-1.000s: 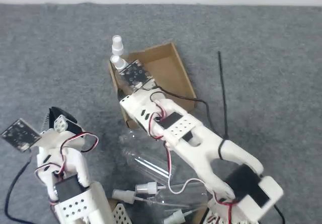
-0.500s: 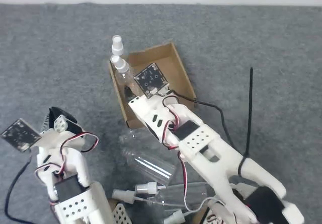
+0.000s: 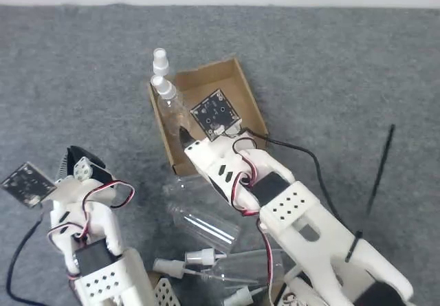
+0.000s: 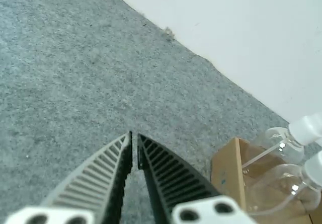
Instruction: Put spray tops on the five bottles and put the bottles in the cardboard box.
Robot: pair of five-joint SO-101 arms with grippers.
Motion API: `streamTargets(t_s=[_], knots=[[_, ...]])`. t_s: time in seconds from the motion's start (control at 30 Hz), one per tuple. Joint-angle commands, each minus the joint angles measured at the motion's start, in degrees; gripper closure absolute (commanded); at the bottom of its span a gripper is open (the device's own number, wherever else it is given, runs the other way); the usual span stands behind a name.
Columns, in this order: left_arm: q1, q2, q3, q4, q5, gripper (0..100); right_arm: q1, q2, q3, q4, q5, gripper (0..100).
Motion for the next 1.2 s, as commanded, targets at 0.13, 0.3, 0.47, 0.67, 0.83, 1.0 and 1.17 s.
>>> streamTargets(t_s=[0.13, 0.3, 0.47, 0.67, 0.83, 1.0, 1.17], knots=[[0.0, -1.2, -0.8, -1.9, -0.5, 98, -0.3, -4.6, -12.5, 16.0, 2.4, 76.4], [0.0, -1.2, -0.8, -1.9, -0.5, 98, -0.3, -4.5, -20.0, 28.0, 5.3, 76.4], [-0.1, -1.2, -0.8, -1.9, -0.5, 98, -0.3, -4.5, -24.7, 35.0, 5.3, 76.4], [0.0, -1.2, -0.8, -1.9, -0.5, 98, -0.4, -4.5, -28.9, 41.0, 5.3, 76.4], [0.0, -1.2, -0.8, -1.9, -0.5, 98, -0.4, -4.5, -34.3, 48.6, 6.2, 76.4], [-0.2, -1.2, -0.8, -1.9, -0.5, 98, -2.7, -4.5, -37.4, 55.8, 11.1, 76.4], [-0.2, -1.2, -0.8, -1.9, -0.5, 98, -6.9, -4.8, -35.1, 59.9, 12.4, 76.3]])
